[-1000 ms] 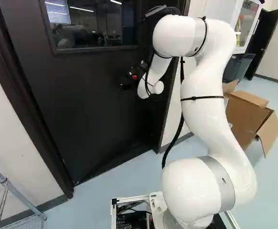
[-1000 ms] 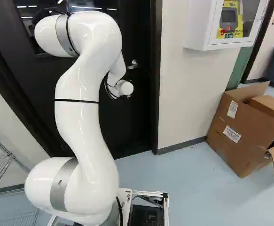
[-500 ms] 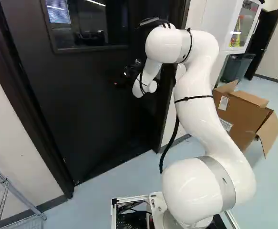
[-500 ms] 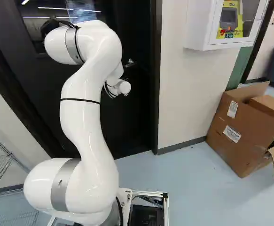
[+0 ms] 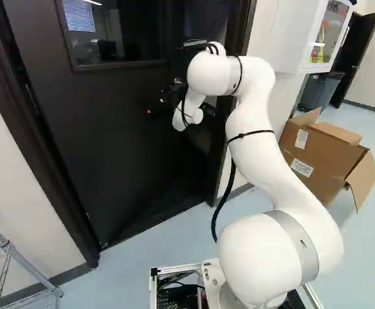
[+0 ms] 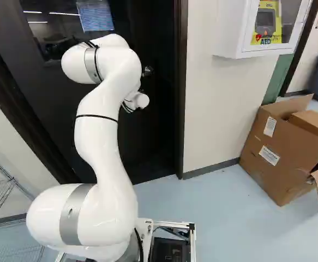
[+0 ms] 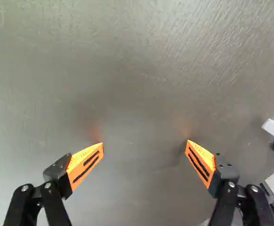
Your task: Open the door and move inside
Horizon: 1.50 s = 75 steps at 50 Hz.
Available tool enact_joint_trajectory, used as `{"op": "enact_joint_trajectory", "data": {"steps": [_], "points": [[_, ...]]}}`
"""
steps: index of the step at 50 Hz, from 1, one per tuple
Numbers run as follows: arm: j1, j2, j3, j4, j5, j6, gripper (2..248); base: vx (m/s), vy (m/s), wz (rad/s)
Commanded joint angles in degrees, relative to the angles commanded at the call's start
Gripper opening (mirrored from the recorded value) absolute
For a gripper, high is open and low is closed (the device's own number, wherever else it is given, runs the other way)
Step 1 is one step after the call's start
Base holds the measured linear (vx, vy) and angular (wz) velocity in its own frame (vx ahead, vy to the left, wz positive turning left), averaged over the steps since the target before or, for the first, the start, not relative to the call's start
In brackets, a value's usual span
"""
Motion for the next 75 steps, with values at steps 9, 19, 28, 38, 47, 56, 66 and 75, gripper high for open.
{"op": "enact_joint_trajectory", "data": {"steps": [9, 19, 28, 38, 47, 56, 66, 75], "points": [[0.6, -2.0, -2.9, -0.4, 0.2, 0.0, 247, 0.0, 0.0, 0.0], [0.6, -2.3, -3.4, -0.4, 0.2, 0.0, 247, 0.0, 0.0, 0.0], [0.0, -1.5, -2.2, -0.4, 0.2, 0.0, 247, 0.0, 0.0, 0.0], [-1.2, 0.3, 0.5, -0.4, 0.2, 0.0, 247, 0.0, 0.0, 0.0], [-2.4, 2.1, 3.1, -0.4, 0.2, 0.0, 247, 0.0, 0.0, 0.0], [-3.5, 4.1, 6.0, -0.4, 0.2, 0.0, 247, 0.0, 0.0, 0.0], [-4.8, 6.5, 9.4, -0.4, 0.2, 0.0, 247, 0.0, 0.0, 0.0], [-6.0, 8.6, 12.5, -0.4, 0.2, 0.0, 247, 0.0, 0.0, 0.0]]}}
